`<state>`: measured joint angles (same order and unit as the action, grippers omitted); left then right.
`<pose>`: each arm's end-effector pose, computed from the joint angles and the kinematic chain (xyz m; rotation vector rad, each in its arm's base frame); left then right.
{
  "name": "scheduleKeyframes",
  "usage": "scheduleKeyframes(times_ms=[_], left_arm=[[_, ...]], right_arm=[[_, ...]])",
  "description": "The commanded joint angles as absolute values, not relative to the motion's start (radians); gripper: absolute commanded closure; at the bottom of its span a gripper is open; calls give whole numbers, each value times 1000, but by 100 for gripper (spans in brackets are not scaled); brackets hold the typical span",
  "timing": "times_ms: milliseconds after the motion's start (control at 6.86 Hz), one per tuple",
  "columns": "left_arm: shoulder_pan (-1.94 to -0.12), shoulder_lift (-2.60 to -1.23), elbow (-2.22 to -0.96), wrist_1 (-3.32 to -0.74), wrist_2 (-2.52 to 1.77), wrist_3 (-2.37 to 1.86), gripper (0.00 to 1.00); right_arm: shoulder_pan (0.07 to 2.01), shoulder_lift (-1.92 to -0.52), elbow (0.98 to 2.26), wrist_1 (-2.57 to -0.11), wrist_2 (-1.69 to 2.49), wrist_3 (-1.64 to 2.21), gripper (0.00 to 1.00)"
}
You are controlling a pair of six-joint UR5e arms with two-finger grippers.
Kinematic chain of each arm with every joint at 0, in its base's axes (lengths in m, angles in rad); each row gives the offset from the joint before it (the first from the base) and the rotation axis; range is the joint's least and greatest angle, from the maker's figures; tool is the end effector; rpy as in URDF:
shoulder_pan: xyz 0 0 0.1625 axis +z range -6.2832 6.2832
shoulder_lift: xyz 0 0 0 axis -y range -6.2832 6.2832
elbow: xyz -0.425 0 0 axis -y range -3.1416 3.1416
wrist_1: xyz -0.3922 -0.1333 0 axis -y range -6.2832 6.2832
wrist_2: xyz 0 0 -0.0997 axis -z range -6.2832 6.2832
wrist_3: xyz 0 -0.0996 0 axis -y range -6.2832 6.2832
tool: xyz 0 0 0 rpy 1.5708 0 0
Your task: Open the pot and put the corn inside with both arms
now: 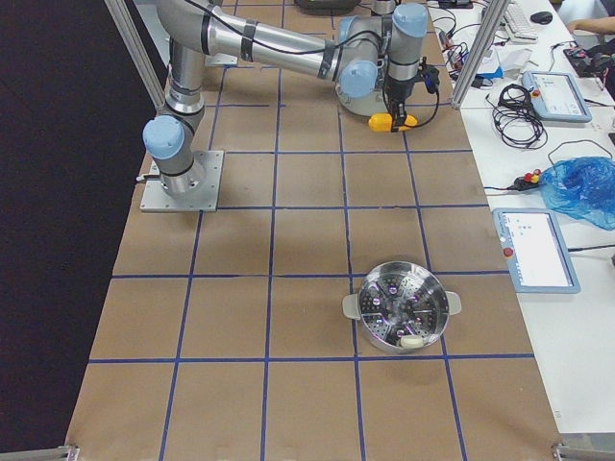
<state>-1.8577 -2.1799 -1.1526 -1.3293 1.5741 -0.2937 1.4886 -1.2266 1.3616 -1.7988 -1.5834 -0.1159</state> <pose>-0.3349 -0.6653 0.3422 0.0108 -3.1293 0.0773 0.0790 -0.6492 0.4199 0.0516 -3.1162 0.1424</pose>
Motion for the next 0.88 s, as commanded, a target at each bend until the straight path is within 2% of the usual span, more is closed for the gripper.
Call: scheduleKeyframes(times_ms=[0, 292, 438, 729], left_arm=[[-1858, -2172, -1146, -1348, 1575, -296, 95], [-1836, -2091, -1087, -1464, 1581, -272, 94], [-1769, -2068, -1063, -1507, 1594, -211, 94], [-1491, -2051, -1100, -1511, 1586, -20, 95]], right_arm=[[1537, -1235, 1361, -1790, -1589, -60, 92], [1566, -1230, 1358, -1799, -1583, -14, 92], [1615, -1212, 1345, -1821, -1572, 82, 92], [1807, -1030, 1182, -1875, -1589, 251, 91]])
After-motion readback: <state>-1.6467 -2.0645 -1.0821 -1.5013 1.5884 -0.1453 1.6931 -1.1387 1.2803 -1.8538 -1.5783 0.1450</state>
